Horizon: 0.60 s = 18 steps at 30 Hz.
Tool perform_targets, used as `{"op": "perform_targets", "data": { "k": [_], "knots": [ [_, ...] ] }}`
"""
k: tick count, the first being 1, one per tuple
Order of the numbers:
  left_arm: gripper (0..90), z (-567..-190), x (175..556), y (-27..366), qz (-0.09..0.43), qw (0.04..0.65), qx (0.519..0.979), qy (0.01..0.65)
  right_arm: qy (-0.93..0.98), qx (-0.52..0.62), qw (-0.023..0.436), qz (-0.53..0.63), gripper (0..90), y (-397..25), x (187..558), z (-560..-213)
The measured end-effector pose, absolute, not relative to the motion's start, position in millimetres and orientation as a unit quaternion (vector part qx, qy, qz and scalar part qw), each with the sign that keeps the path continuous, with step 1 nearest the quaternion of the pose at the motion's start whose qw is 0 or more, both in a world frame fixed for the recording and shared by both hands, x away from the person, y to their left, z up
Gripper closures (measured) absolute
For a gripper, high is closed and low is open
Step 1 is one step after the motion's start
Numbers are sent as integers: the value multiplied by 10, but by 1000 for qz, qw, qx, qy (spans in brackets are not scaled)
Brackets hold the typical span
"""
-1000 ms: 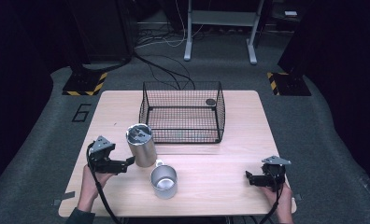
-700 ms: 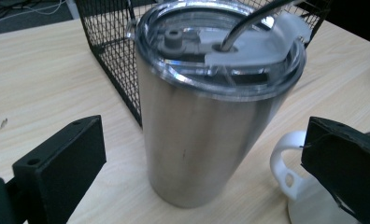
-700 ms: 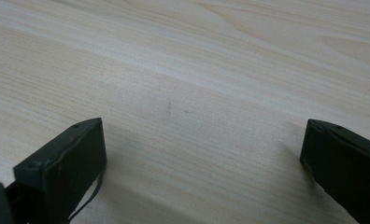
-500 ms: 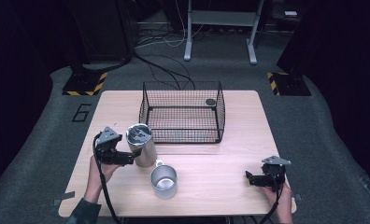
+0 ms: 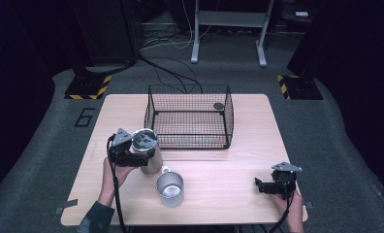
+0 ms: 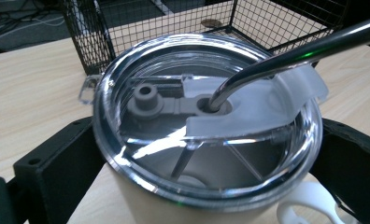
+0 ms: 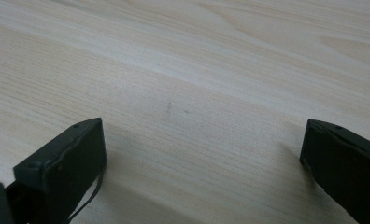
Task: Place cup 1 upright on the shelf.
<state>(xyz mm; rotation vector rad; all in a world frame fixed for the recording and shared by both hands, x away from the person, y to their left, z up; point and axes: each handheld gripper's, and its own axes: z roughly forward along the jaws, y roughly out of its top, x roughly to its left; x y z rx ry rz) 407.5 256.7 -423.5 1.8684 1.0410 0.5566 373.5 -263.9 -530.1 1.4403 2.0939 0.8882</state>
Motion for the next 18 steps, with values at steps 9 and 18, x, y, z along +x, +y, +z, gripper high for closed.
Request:
{"op": "perform_targets", "data": {
  "k": [9,18],
  "knots": [
    [7,-4288,4095,2475,250,436,750,430,758,522,223,322,0,-2639,3735,-5301],
    [36,-4317,4088,2458,263,438,743,433,758,521,223,321,0,-2640,3735,-5301]
  ]
}}
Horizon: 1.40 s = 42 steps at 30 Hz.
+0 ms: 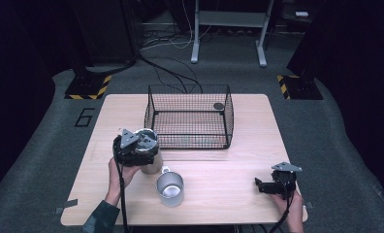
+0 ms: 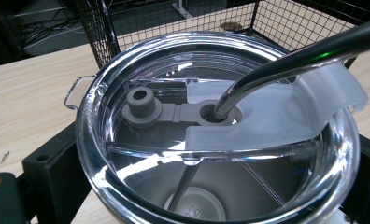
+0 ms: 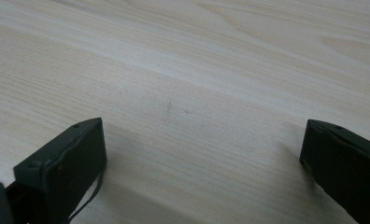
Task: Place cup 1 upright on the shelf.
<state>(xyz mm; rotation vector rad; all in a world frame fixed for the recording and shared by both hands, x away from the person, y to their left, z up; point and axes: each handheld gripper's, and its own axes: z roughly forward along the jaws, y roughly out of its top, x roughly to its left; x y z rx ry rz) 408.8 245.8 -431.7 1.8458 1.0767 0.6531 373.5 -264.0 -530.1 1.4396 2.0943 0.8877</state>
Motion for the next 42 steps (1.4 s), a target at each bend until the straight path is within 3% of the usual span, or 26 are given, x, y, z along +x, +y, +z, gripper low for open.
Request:
{"op": "perform_targets", "data": {
  "k": [19,42],
  "knots": [
    [39,-4284,4053,2545,253,445,750,418,759,520,221,322,0,-2640,3741,-5301],
    [38,-3956,3985,2663,246,454,759,397,755,527,222,322,0,-2616,3745,-5301]
  ]
}}
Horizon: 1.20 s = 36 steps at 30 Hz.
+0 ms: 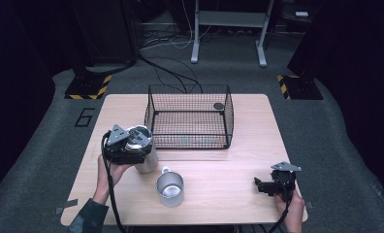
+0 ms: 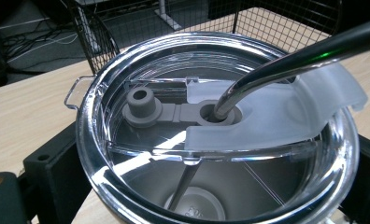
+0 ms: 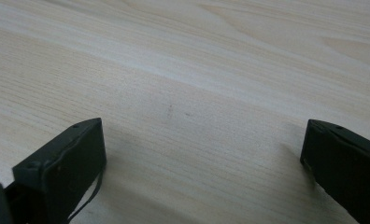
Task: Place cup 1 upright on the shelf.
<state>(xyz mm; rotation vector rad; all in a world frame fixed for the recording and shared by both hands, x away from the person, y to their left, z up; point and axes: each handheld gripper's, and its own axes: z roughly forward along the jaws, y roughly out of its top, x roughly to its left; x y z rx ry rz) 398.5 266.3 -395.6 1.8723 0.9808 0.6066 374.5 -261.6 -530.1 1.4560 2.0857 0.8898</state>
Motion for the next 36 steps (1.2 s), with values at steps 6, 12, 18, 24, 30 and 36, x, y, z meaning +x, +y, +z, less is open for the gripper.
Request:
{"op": "perform_targets", "data": {
  "k": [6,12,18,24,30,36],
  "knots": [
    [38,-3855,3980,2667,249,462,755,393,754,528,222,322,0,-2614,3743,-5301],
    [38,-3777,3979,2653,242,468,760,380,756,524,224,322,0,-2619,3746,-5302],
    [38,-3721,3992,2624,241,469,762,374,757,523,224,322,0,-2619,3747,-5303],
    [38,-3652,4007,2583,239,475,762,368,757,523,224,322,0,-2619,3747,-5302],
    [38,-3575,4026,2517,241,476,767,356,756,524,223,322,0,-2619,3746,-5302],
    [38,-3512,4048,2454,245,478,768,348,756,524,224,322,0,-2619,3746,-5303]
  ]
}}
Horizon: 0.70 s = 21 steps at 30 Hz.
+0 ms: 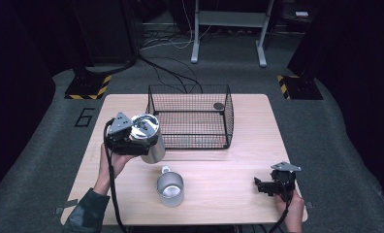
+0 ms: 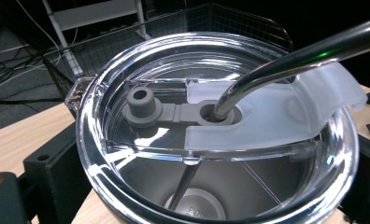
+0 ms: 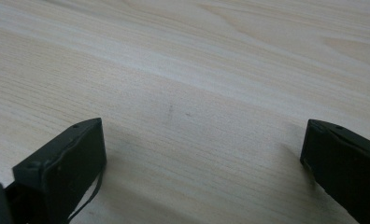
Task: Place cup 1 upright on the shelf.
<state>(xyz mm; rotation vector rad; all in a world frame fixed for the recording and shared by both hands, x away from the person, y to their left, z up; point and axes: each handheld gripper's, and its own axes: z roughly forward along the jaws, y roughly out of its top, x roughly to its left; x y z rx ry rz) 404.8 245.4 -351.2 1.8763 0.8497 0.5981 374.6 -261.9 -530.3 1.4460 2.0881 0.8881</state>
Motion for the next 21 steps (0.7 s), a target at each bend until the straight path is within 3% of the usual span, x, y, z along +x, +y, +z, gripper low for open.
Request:
{"op": "perform_targets", "data": {
  "k": [21],
  "knots": [
    [38,-3286,4134,2286,244,485,774,327,757,523,224,322,0,-2619,3750,-5303]
  ]
}}
